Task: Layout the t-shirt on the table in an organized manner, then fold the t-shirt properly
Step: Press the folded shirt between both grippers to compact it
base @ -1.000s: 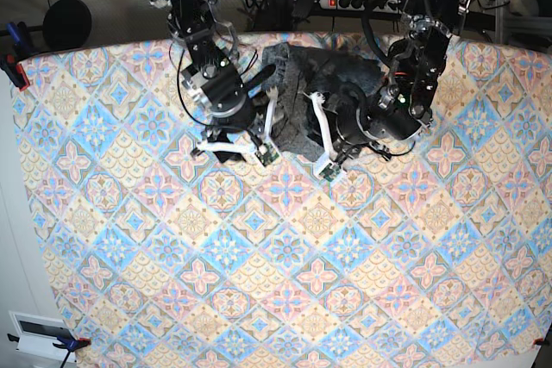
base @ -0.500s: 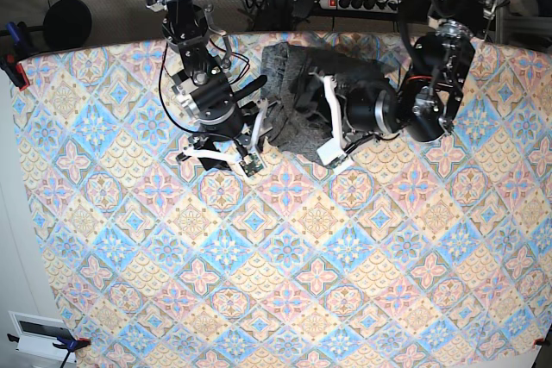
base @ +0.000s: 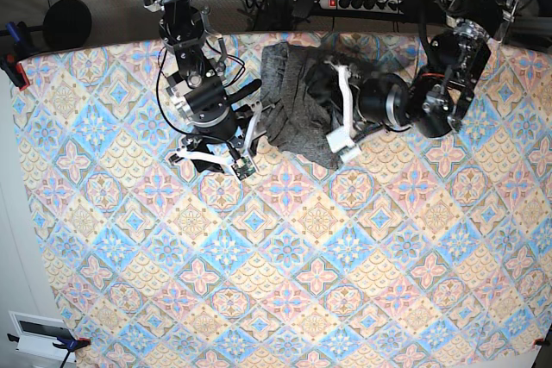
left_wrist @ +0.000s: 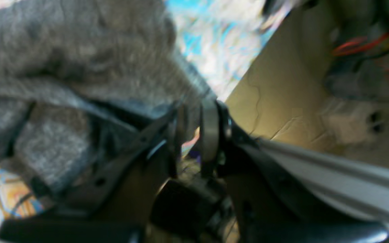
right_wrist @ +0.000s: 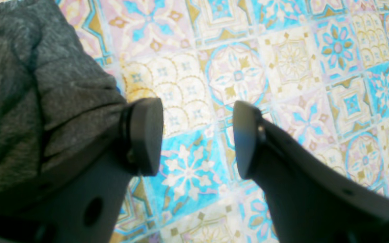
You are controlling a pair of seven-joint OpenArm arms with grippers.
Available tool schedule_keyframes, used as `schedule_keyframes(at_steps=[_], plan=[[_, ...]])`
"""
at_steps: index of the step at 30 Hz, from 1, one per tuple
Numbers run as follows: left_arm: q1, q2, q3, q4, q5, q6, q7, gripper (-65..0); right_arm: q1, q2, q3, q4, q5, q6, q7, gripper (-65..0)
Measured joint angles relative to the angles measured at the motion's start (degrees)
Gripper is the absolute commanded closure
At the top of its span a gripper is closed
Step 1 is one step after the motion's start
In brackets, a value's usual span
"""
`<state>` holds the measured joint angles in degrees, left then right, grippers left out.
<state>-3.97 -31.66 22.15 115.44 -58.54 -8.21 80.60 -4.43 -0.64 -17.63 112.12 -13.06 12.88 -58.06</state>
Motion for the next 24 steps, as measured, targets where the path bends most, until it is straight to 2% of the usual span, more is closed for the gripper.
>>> schedule_keyframes(at_steps=[2, 6, 11, 19, 24], plan=[[0.4, 0.5, 3.4, -0.6, 3.2, 0.0, 0.0, -9.1, 0.0, 0.0, 0.0, 0.0, 0.0, 0.0, 0.0, -31.3], [1.4, 3.6, 7.4, -2.1, 11.2, 0.0, 0.3, -9.1, 0.0, 0.0, 0.0, 0.0, 0.0, 0.0, 0.0, -31.3], [1.4, 6.4, 8.3, -2.2, 21.1, 0.0, 0.0, -9.1, -0.2, 0.0, -0.2, 0.0, 0.0, 0.0, 0.0, -31.3], [1.3, 6.7, 8.3, -2.2, 34.6, 0.0, -0.1, -9.1, -0.4, 0.0, -0.3, 0.0, 0.0, 0.0, 0.0, -31.3], [2.6, 6.8, 8.5, -2.2, 45.2, 0.0, -4.2, -9.1, -0.3, 0.0, -0.3, 0.0, 0.0, 0.0, 0.0, -31.3]])
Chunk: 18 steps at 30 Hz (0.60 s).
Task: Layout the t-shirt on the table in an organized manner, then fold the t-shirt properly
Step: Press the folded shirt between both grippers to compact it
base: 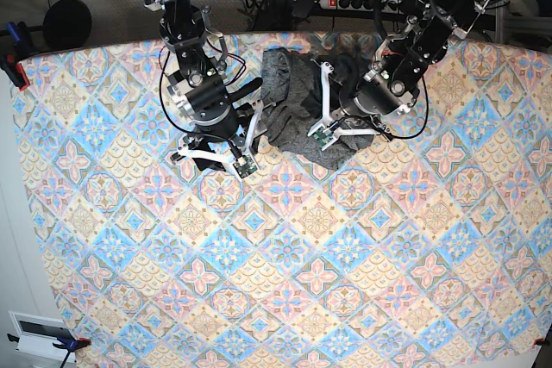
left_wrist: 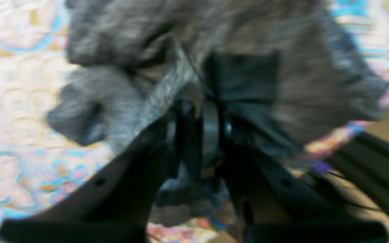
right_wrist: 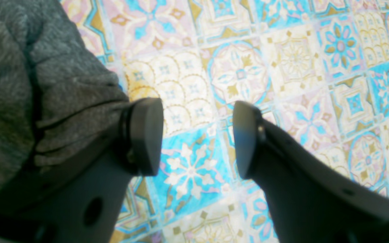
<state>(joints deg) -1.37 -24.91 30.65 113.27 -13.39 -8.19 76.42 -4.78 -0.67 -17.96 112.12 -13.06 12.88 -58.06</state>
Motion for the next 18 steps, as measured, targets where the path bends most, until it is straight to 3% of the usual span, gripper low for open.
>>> schedule_keyframes(at_steps=[7, 10, 15, 18], plan=[[2.2, 4.8, -0.2, -0.1, 12.5, 0.1, -4.3, -9.0, 0.0, 0.0, 0.0, 0.0, 0.0, 0.0, 1.2, -31.3], [2.4, 6.7, -0.4, -0.1, 15.1, -0.1, -6.3, -9.1, 0.1, 0.0, 0.0, 0.0, 0.0, 0.0, 2.4, -31.3], [2.7, 12.1, -7.5, -0.1, 14.9, 0.0, -6.6, -9.1, 0.0, 0.0, 0.1, 0.0, 0.0, 0.0, 2.4, -31.3], [2.3, 13.9, -12.0, 0.0, 10.7, 0.0, -6.6, -9.1, 0.1, 0.0, 0.1, 0.0, 0.0, 0.0, 2.4, -31.3]])
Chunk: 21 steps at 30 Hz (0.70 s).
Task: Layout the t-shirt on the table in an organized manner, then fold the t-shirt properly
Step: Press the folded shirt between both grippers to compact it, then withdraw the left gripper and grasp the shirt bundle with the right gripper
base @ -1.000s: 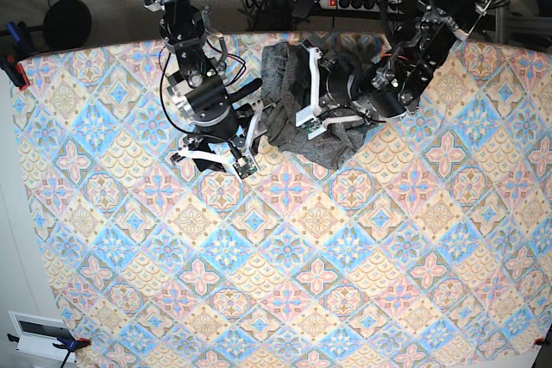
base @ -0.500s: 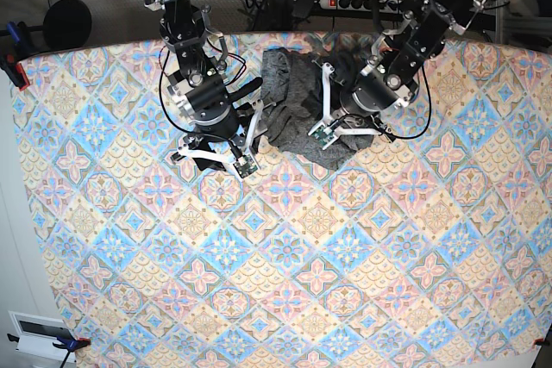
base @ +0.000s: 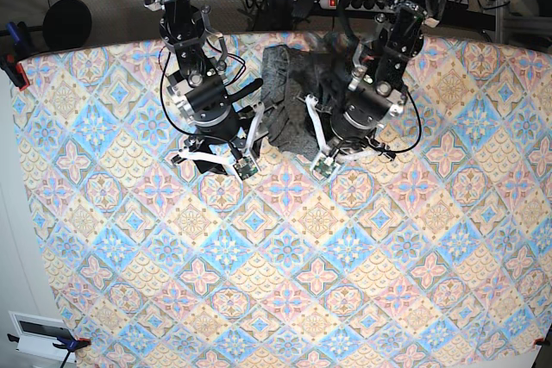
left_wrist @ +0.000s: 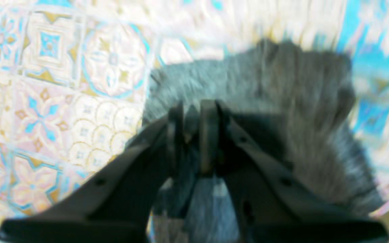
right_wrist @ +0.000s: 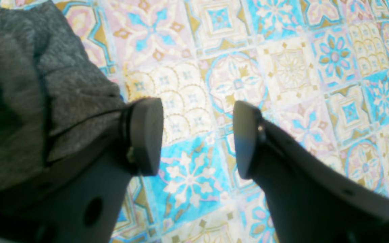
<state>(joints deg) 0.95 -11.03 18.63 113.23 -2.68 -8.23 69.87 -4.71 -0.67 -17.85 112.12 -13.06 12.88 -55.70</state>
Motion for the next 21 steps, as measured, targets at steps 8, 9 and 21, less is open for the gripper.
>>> schedule_keyframes(at_steps=[8, 9, 21], plan=[[0.1, 0.5, -15.9, 2.6, -17.1, -0.2, 1.5, -9.2, -0.2, 0.0, -0.2, 0.0, 0.0, 0.0, 0.0, -31.3], [0.1, 0.5, -19.5, 2.6, -19.8, -0.2, 3.2, -9.2, -0.3, 0.0, -0.2, 0.1, 0.0, 0.0, 0.0, -31.3], [0.5, -2.0, -42.4, 2.4, -35.7, 0.0, 3.7, -9.1, -3.4, 0.4, -23.3, 0.4, 0.0, 0.0, 2.3, -31.3]])
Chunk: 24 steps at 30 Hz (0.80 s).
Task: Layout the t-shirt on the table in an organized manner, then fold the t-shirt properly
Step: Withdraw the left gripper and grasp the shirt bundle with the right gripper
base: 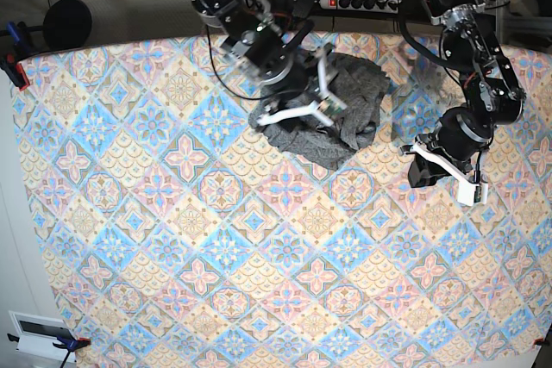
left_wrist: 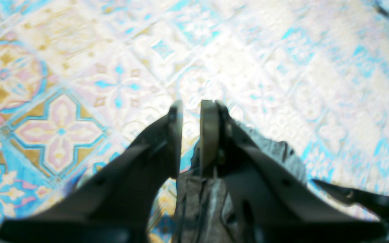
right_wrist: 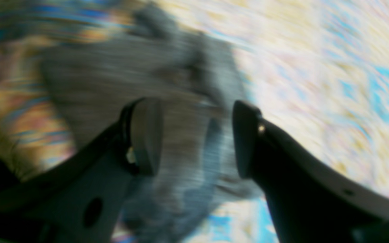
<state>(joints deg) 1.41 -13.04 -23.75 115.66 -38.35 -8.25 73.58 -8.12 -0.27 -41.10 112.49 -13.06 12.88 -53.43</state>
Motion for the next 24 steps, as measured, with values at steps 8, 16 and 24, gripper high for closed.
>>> schedule_keyframes(at_steps=[8, 16, 24], plan=[[1.2, -0.6, -0.2, -0.1, 0.4, -0.2, -0.2, -9.1, 0.8, 0.2, -8.6, 0.0, -0.4, 0.0, -0.2, -31.3], [2.9, -0.5, -0.3, -0.1, 0.3, -0.2, -0.4, -9.1, 4.4, 0.0, -12.4, -1.1, -0.2, 0.0, 0.2, -31.3], [2.8, -1.4, -0.7, -0.2, 0.2, -0.2, -0.4, -9.1, 6.6, -1.5, -12.7, -7.6, 12.5, 0.5, 5.5, -31.3]])
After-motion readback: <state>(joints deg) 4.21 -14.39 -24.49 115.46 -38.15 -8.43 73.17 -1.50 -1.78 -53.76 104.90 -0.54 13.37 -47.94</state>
